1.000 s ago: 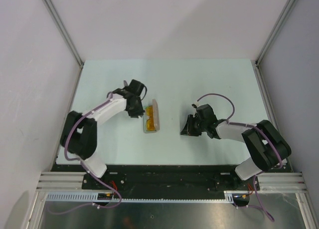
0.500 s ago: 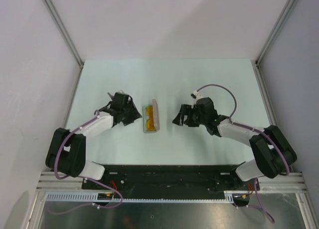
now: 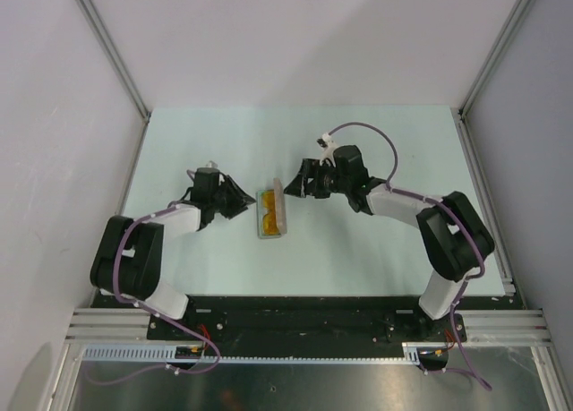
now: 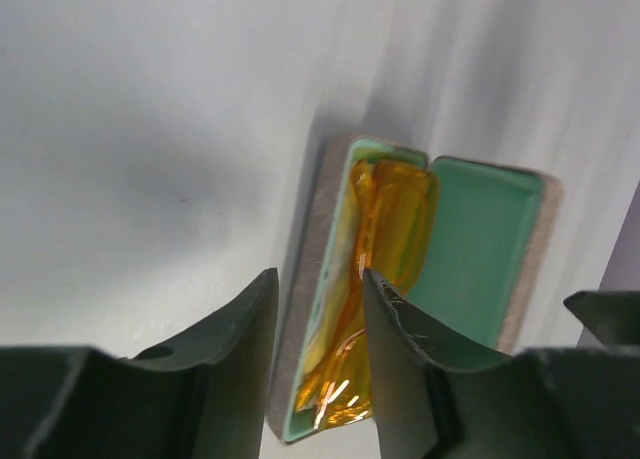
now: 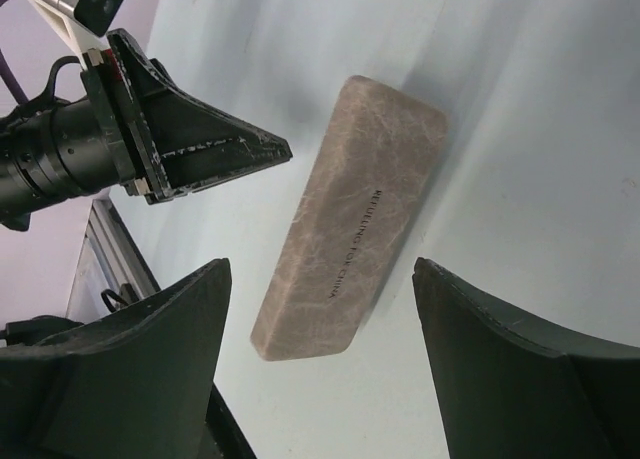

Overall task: Organize the sunglasses
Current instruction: Close the case with sunglasses at the center of the board.

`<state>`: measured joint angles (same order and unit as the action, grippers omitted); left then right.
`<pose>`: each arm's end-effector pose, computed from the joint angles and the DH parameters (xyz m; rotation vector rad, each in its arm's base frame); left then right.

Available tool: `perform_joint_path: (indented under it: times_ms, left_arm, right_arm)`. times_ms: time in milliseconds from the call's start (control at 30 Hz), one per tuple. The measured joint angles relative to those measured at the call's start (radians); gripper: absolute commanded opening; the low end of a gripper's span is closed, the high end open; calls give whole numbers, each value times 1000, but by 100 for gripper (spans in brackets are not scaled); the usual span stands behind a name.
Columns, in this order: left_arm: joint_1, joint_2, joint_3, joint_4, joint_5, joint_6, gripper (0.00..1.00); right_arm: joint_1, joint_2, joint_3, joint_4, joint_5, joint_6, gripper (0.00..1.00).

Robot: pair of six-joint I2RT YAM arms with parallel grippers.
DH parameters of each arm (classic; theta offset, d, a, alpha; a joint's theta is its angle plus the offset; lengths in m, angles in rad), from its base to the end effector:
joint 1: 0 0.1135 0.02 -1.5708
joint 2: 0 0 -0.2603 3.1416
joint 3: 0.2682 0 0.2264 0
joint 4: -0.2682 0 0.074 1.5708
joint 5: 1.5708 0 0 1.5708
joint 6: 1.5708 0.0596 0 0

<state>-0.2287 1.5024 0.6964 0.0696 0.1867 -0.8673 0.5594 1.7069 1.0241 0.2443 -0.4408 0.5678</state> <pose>0.2847 -0.0776 0.1682 -0.6633 2.3256 -0.7510 0.3072 0.2223 0.2259 -0.2956 2.1408 1.1316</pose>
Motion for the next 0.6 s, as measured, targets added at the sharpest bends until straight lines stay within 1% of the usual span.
perform_joint_path:
  times_ms: [100, 200, 333, 467, 600]
  left_arm:
    - [14, 57, -23, 45, 55, -8, 40]
    - [15, 76, -39, 72, 88, -8, 39]
    - [15, 80, -43, 104, 116, -8, 29]
    - [15, 84, -45, 135, 133, -2, 26]
    - [15, 86, -48, 146, 135, 8, 21]
  right_arm:
    - [0, 60, 23, -5, -18, 0, 76]
    - [0, 94, 32, -12, -33, 0, 76]
    - [4, 130, 51, -16, -45, 2, 74]
    - [6, 164, 74, -20, -50, 9, 72]
    - [15, 198, 103, -36, -55, 16, 70]
